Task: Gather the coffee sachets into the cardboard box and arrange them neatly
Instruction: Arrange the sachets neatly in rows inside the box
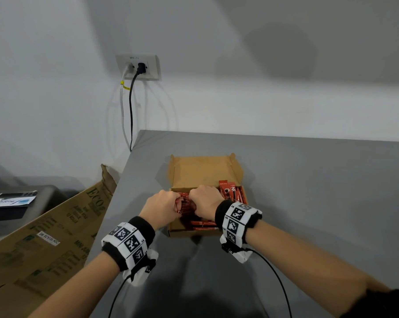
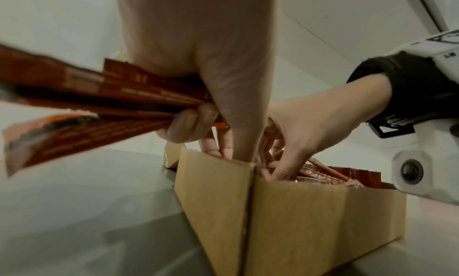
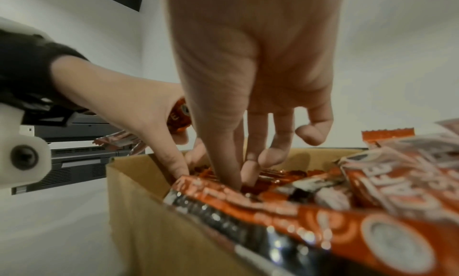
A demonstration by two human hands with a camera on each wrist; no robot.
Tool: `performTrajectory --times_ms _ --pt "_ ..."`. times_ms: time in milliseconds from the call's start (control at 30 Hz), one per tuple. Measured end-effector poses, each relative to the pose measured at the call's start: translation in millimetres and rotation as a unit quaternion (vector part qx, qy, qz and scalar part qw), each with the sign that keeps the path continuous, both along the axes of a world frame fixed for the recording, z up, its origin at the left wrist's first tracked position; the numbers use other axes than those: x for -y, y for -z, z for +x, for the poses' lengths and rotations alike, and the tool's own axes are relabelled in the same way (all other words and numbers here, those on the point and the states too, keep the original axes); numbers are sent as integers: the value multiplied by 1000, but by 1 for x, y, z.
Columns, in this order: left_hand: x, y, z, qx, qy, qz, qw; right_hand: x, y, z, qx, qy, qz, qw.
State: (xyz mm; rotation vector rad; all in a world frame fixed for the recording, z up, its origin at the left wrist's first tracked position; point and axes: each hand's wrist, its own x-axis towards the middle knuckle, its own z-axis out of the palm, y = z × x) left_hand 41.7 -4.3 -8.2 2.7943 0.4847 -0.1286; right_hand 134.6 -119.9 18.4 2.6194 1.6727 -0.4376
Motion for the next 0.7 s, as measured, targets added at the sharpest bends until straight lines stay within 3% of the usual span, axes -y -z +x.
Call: performTrajectory --times_ms 233,333,467,600,700 --pt "2 -2 -2 9 0 -24 1000 2 3 5 -21 10 15 1000" --pt "1 -10 -4 114 -32 -105 987 7 1 11 -56 31 87 994" --pt "8 -29 2 374 -82 -206 901 7 1 -2 -285 35 213 934" --pt "25 -37 13 442 -70 -314 837 3 8 -19 -374 61 314 870" --pt "28 -35 16 467 -108 -383 790 7 2 -14 -360 58 360 859"
